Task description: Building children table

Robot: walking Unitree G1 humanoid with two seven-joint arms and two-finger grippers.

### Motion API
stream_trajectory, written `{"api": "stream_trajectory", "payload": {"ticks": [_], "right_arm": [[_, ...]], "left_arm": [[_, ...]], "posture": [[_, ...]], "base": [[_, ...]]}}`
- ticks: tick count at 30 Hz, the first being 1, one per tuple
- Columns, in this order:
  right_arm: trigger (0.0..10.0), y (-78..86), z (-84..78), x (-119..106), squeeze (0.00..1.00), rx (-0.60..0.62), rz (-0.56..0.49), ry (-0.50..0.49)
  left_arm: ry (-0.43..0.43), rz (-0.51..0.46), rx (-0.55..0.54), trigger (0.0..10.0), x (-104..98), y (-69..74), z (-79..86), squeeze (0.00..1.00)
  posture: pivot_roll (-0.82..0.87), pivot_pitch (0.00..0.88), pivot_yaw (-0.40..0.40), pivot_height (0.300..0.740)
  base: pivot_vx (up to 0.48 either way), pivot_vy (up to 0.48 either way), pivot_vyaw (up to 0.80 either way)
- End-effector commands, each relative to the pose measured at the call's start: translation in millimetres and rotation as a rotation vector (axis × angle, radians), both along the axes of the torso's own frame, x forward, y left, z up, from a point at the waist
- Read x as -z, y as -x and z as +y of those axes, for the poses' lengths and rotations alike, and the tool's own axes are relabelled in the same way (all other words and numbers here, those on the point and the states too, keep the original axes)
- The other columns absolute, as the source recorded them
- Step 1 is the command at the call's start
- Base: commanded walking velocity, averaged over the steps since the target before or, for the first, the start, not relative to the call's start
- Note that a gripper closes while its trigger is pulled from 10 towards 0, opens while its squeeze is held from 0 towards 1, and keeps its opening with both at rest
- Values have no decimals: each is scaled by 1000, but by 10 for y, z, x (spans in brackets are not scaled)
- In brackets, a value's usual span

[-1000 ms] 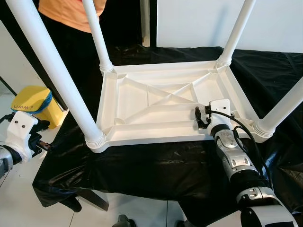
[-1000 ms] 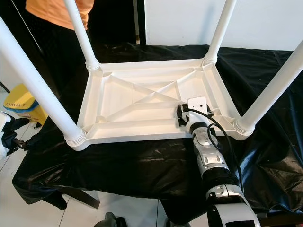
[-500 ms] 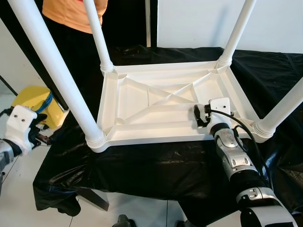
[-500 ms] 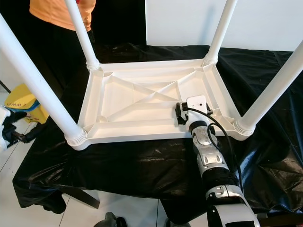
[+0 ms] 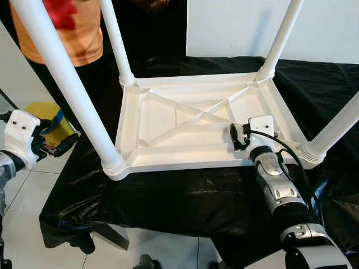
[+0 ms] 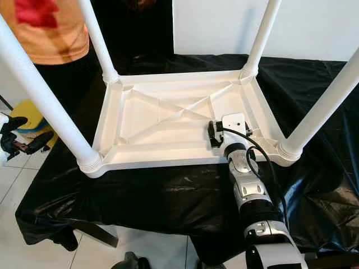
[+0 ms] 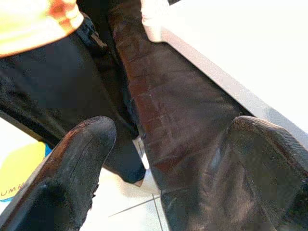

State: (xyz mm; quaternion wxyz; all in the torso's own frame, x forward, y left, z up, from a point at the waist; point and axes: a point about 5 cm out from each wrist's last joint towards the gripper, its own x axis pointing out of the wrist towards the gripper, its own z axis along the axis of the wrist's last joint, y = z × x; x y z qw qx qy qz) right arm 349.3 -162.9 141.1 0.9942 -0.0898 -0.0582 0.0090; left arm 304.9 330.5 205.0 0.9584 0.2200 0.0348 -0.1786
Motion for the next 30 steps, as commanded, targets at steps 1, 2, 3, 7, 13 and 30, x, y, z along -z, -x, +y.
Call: {"api": "stream_trajectory", "payload": {"ticks": [1, 2, 3, 7, 13, 30], "right_arm": [[10000, 22, 2, 29, 0, -4, 2, -4], [10000, 31, -5, 17, 0, -3, -6, -5], [10000, 31, -5, 17, 0, -3, -6, -5], [10000, 106, -41, -31, 0, 15, -50, -12], [10000, 221, -48, -34, 0, 38, -77, -21], [10000, 725, -185, 177, 0, 155, -29, -39]], "left_arm": [[9, -34, -100, 10000, 24, -7, 64, 0], [34, -40, -96, 10000, 31, -36, 45, 0], [34, -40, -96, 10000, 31, -36, 45, 0], [120, -66, -83, 10000, 36, -157, -50, 0], [210, -89, -62, 10000, 27, -267, -157, 0], [478, -113, 88, 10000, -58, -541, -542, 0]], "posture": [[-43, 82, 14, 740], [-43, 78, 12, 740], [-43, 78, 12, 740], [-45, 78, 10, 740], [-49, 85, 10, 740], [-116, 113, 27, 740]], "base": [[0, 0, 0], [0, 0, 0], [0, 0, 0], [0, 0, 0], [0, 0, 0], [0, 0, 0]]}}
